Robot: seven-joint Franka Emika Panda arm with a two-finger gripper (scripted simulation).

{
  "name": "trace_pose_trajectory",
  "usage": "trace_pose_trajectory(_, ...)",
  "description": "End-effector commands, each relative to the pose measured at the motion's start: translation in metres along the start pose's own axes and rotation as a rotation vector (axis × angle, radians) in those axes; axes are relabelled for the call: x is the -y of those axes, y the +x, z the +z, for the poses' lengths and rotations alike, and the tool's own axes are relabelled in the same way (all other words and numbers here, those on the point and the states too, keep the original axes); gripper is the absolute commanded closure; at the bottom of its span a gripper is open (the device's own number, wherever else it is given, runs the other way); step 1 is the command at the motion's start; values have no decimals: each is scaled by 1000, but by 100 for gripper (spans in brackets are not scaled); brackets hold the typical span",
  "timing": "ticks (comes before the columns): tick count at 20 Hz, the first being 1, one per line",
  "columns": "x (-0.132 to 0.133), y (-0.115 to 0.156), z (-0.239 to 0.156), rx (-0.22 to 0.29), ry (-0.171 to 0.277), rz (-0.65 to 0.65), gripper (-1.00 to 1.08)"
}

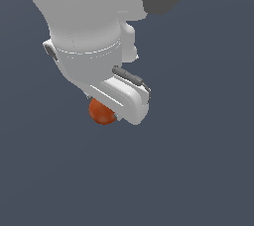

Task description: Pick up the object and move it to a goal position.

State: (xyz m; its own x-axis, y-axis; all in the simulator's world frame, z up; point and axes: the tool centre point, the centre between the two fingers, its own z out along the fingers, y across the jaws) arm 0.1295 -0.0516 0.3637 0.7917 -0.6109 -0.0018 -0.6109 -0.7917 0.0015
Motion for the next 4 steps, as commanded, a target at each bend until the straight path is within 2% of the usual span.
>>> trace_pose_trajectory(1, 1, 0, -4, -2, 1, 0, 108)
trace_pose_trajectory(4, 1, 1, -4, -2, 1, 0, 108)
